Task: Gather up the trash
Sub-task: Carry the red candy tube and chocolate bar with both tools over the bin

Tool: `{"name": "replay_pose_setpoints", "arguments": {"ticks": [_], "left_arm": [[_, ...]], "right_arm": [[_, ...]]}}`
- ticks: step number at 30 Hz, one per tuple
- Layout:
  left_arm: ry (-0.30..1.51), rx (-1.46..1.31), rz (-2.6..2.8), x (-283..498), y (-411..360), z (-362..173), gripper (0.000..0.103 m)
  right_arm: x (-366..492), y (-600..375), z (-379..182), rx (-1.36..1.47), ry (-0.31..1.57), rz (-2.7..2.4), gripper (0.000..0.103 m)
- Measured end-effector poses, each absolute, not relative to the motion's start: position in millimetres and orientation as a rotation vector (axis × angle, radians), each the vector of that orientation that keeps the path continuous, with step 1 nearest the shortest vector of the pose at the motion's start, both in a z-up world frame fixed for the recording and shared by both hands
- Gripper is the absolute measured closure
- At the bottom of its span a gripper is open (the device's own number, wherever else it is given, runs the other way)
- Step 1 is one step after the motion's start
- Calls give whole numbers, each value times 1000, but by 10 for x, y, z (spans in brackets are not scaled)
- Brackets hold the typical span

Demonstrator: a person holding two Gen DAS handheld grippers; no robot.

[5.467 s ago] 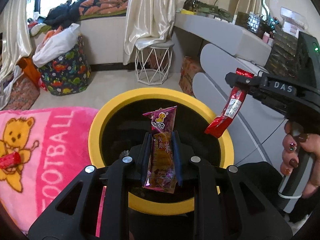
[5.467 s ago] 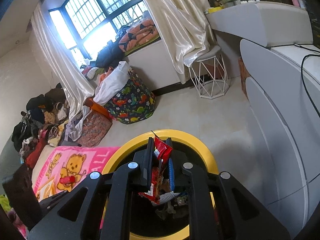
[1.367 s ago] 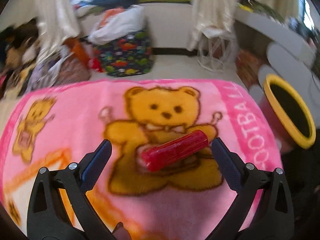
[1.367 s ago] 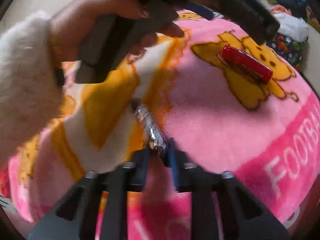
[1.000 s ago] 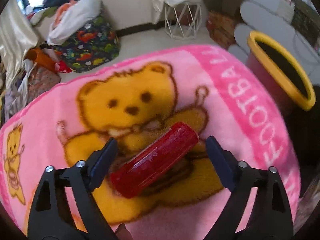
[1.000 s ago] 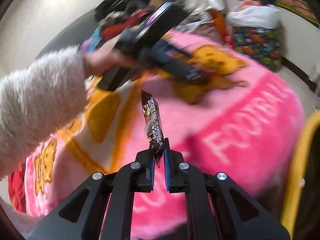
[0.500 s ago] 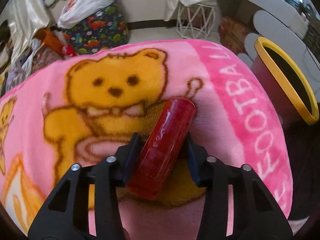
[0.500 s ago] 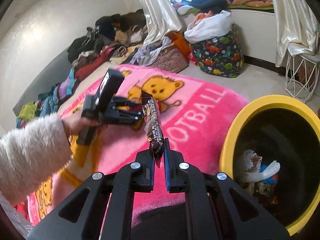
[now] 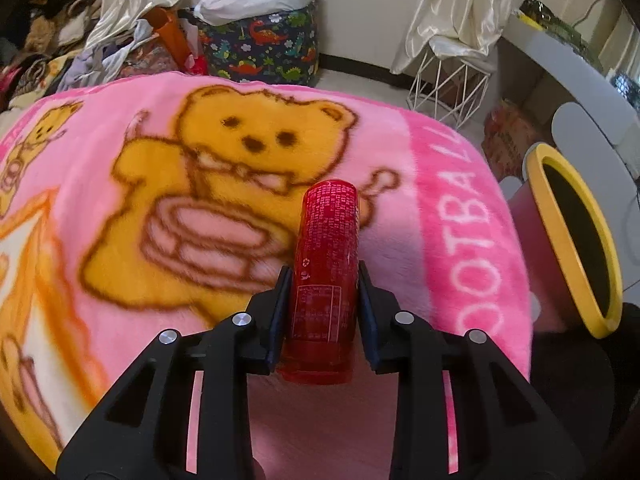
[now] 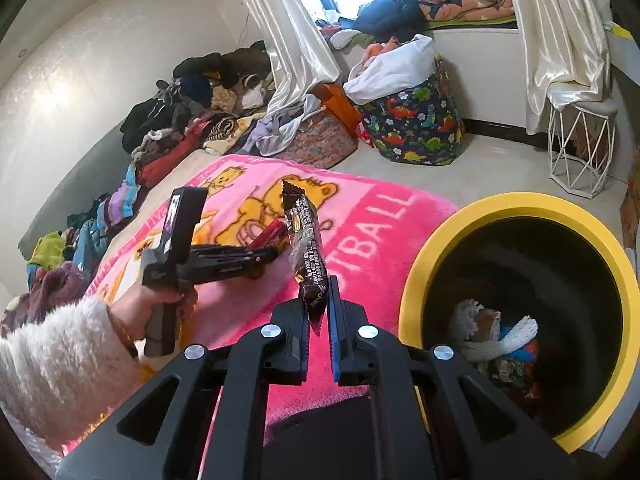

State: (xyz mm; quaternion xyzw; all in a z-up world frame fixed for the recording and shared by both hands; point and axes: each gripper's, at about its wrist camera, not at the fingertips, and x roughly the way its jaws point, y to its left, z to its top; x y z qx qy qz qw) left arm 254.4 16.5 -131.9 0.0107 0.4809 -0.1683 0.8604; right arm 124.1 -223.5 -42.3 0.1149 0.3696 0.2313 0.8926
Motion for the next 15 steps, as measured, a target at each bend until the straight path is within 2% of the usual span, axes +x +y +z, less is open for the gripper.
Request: {"name": "replay_pose_setpoints", "arguments": {"ticks": [15], "left_arm": [[919, 21, -458, 2162, -502, -999, 79]], "right_arm": [[1090, -2552, -355, 282, 742, 399, 95]]}}
